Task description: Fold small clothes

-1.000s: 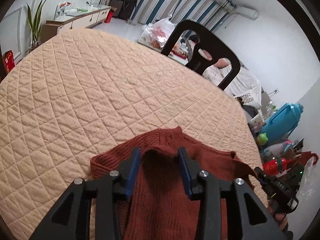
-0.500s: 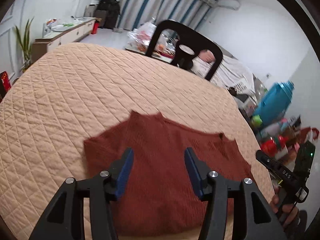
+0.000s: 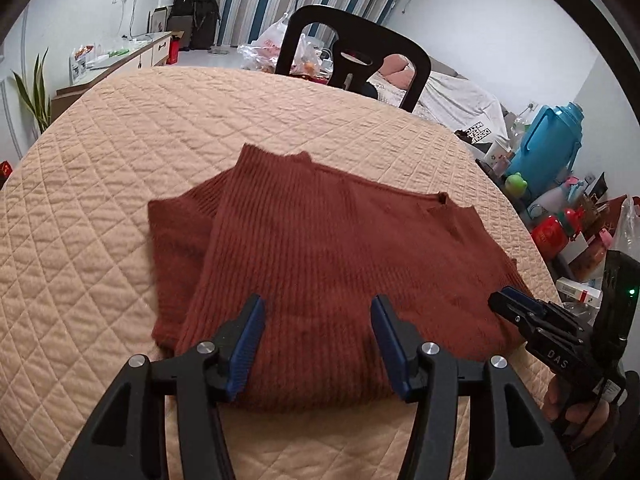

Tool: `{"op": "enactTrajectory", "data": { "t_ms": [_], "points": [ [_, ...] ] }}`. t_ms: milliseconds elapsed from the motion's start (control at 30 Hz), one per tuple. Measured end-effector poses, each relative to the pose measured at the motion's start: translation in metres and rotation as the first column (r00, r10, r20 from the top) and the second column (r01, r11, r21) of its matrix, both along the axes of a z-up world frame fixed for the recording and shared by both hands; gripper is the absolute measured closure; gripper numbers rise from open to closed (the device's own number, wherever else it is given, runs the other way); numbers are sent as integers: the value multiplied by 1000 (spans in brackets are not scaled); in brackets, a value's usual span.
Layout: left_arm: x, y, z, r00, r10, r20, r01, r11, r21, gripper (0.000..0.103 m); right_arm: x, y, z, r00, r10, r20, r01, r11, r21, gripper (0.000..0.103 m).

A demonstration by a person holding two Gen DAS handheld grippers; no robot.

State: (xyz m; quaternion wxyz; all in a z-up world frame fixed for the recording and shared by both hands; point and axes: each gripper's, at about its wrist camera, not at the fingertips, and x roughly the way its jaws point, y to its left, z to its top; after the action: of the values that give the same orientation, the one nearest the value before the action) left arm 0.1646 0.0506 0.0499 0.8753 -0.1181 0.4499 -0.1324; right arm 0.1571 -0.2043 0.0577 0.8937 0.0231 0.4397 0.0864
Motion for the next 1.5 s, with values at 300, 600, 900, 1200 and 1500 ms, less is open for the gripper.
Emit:
{"op": "enactTrajectory", "data": {
  "t_ms": [300, 600, 900, 1200, 1500],
  "points": [
    [-9, 12, -3, 1000, 1, -9, -1, 1000, 5, 45, -10, -3, 0, 1000, -29, 7, 30, 996, -79, 67],
    [-19, 41, 23, 998, 31, 45, -31, 1000, 1, 45, -35, 35, 31, 989, 90, 118, -82, 994, -70, 54],
    [-10, 90, 32, 997, 69, 45, -67, 997, -49, 38, -49, 110, 32, 932, 320, 168, -311, 947, -82, 50],
    [7, 106, 20, 1000, 22, -11, -23, 995, -94, 33, -51, 172, 16, 862, 484, 152, -476, 875, -86, 42],
    [24, 110, 9, 999, -5, -44, 0, 994, -113, 33, -46, 221, -4, 809, 578, 111, -554, 811, -186, 41]
  ]
}}
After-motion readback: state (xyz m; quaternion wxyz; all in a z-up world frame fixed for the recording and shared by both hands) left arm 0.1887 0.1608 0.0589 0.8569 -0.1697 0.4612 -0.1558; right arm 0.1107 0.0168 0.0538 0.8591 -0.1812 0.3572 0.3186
